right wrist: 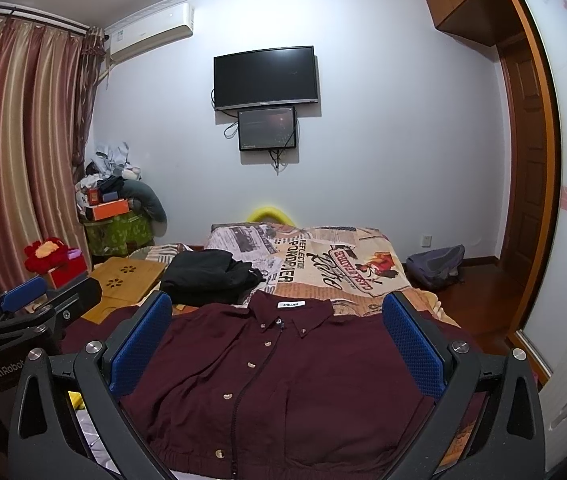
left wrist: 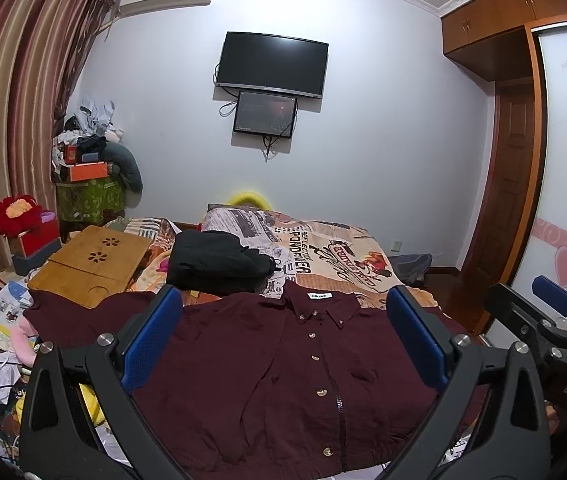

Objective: Fold large clothes

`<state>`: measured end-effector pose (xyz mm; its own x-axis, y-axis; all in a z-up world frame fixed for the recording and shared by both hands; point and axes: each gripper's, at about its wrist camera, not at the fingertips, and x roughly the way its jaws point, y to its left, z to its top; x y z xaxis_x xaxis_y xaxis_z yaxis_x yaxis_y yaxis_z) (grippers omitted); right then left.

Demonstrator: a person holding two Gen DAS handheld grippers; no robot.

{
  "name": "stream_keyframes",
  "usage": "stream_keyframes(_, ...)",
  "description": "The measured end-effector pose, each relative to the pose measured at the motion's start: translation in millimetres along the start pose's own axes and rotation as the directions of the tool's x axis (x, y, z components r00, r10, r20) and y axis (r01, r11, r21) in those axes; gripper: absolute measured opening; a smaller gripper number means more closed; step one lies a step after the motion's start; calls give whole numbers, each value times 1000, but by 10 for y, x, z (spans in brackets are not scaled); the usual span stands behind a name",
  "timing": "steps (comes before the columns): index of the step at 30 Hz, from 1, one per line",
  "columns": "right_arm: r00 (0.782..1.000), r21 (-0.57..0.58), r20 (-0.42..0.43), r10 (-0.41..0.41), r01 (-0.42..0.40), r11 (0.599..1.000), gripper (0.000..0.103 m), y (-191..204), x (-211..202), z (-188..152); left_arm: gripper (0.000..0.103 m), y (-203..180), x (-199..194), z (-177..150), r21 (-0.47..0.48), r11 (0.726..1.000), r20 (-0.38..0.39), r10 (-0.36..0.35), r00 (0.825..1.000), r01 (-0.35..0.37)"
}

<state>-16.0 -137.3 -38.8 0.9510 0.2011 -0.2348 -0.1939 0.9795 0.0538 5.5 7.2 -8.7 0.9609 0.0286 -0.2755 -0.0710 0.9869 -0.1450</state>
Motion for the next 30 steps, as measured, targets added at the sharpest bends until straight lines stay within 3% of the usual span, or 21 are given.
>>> stream_keyframes(30, 1000, 13, -17, -8, 8, 1000, 103, -77, 43, 27, 103, -52, 37, -22, 11, 1000, 1, 9, 1000, -9)
